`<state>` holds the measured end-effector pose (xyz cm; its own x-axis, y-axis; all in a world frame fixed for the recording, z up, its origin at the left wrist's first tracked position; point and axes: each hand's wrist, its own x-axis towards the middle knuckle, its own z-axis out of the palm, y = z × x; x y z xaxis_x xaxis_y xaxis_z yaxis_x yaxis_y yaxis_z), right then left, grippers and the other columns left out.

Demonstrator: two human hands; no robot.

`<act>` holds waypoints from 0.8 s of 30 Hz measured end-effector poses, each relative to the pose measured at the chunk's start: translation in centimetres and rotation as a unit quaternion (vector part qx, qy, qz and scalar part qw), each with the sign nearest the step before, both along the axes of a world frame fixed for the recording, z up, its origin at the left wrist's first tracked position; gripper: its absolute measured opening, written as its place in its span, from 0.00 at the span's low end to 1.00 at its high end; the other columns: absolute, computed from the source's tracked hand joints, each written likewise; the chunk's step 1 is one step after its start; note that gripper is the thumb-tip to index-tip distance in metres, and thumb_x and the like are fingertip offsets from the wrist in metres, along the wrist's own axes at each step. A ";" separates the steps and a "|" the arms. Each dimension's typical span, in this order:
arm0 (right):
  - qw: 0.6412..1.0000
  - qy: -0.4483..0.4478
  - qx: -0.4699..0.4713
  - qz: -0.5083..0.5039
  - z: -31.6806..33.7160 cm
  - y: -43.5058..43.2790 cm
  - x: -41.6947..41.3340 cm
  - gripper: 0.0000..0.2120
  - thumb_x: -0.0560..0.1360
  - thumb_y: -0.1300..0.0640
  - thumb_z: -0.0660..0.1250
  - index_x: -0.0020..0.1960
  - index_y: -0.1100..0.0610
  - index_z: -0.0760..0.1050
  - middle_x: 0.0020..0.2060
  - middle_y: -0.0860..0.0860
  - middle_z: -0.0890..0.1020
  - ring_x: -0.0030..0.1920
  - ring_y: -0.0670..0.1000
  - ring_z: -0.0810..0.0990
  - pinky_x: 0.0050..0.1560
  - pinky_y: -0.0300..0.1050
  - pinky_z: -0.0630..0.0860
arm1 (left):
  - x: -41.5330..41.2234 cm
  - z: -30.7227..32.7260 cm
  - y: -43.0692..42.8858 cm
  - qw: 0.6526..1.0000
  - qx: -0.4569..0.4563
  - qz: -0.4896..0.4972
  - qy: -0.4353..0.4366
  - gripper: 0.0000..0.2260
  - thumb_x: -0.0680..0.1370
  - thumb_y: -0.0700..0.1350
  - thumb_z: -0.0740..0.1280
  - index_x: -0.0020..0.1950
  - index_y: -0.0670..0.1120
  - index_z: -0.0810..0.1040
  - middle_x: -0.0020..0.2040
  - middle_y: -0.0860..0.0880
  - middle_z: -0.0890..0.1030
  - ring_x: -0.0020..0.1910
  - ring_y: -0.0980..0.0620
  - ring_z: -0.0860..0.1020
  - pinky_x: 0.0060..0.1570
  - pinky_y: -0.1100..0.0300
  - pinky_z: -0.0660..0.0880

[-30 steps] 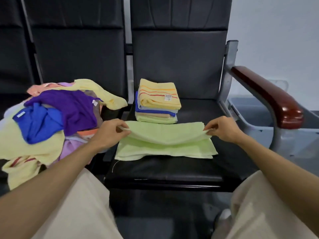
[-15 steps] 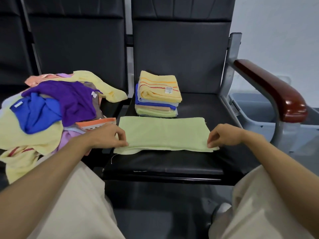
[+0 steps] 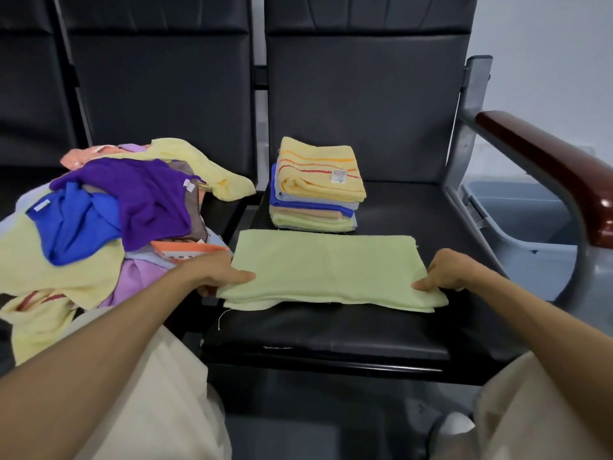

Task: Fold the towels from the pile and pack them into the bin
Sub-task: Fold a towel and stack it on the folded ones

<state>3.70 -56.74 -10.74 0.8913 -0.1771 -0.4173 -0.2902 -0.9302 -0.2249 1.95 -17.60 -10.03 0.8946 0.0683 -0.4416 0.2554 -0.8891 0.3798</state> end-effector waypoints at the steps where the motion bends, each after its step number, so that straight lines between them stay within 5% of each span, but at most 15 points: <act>1: 1.000 0.003 0.012 0.003 0.2 0.1 -0.1 0.17 0.69 0.48 0.76 0.40 0.60 0.75 0.37 0.53 0.76 0.37 0.52 0.75 0.35 0.43 0.72 | 0.2 -0.1 0.2 1.000 -0.011 -0.011 -0.008 0.13 0.77 0.55 0.67 0.46 0.45 0.75 0.40 0.45 0.80 0.36 0.49 0.78 0.35 0.58 0.77; 4: 0.993 -0.018 0.117 -0.016 0.9 0.6 -0.7 0.14 0.72 0.56 0.73 0.34 0.59 0.71 0.32 0.52 0.73 0.32 0.50 0.71 0.30 0.40 0.67 | 0.4 -0.1 0.3 0.998 -0.037 -0.018 -0.052 0.16 0.77 0.51 0.68 0.57 0.40 0.78 0.53 0.45 0.81 0.52 0.46 0.79 0.55 0.53 0.75; 7: 0.975 -0.034 0.219 -0.031 1.4 0.8 -1.1 0.07 0.73 0.63 0.72 0.38 0.62 0.76 0.33 0.53 0.78 0.33 0.50 0.75 0.32 0.40 0.71 | 0.2 0.3 -0.2 0.990 -0.088 0.019 -0.110 0.12 0.78 0.48 0.66 0.55 0.41 0.73 0.49 0.46 0.77 0.50 0.47 0.76 0.44 0.57 0.71; 11: 0.946 -0.003 0.316 -0.065 1.7 0.6 -1.1 0.05 0.74 0.68 0.70 0.49 0.66 0.79 0.43 0.57 0.83 0.44 0.55 0.81 0.49 0.49 0.79 | -0.4 0.9 -0.7 0.952 -0.259 0.116 -0.116 0.05 0.80 0.43 0.66 0.47 0.43 0.71 0.46 0.45 0.77 0.42 0.49 0.76 0.35 0.59 0.74; 15: 0.939 -0.035 0.327 -0.097 2.6 -0.2 -0.9 0.03 0.76 0.68 0.68 0.46 0.68 0.79 0.33 0.56 0.80 0.30 0.50 0.78 0.26 0.38 0.75 | -0.9 1.8 -1.1 0.923 -0.336 0.157 -0.106 0.08 0.80 0.38 0.64 0.41 0.41 0.73 0.35 0.45 0.76 0.27 0.52 0.74 0.19 0.65 0.69; 18: 0.952 -0.016 0.285 -0.106 2.5 -0.3 -1.2 0.02 0.73 0.72 0.67 0.42 0.69 0.78 0.26 0.57 0.77 0.21 0.47 0.76 0.22 0.35 0.71 | -1.0 1.5 -1.0 0.948 -0.282 0.126 -0.075 0.05 0.80 0.38 0.65 0.44 0.40 0.73 0.32 0.44 0.76 0.19 0.54 0.73 0.17 0.65 0.67; 21: 0.967 0.042 0.237 -0.081 2.0 0.3 -2.0 0.07 0.71 0.69 0.72 0.48 0.70 0.78 0.35 0.59 0.80 0.31 0.52 0.80 0.28 0.40 0.76 | -0.9 0.8 -0.8 0.975 -0.206 0.076 -0.011 0.06 0.78 0.40 0.69 0.51 0.38 0.75 0.42 0.42 0.80 0.32 0.50 0.79 0.24 0.60 0.74; 24: 0.963 0.053 0.248 -0.094 1.7 0.3 -2.1 0.12 0.72 0.63 0.73 0.52 0.67 0.77 0.41 0.58 0.82 0.37 0.54 0.81 0.29 0.43 0.78 | -0.5 0.3 -0.2 0.982 -0.178 0.065 -0.022 0.13 0.76 0.45 0.71 0.56 0.40 0.76 0.52 0.45 0.81 0.49 0.48 0.79 0.44 0.57 0.77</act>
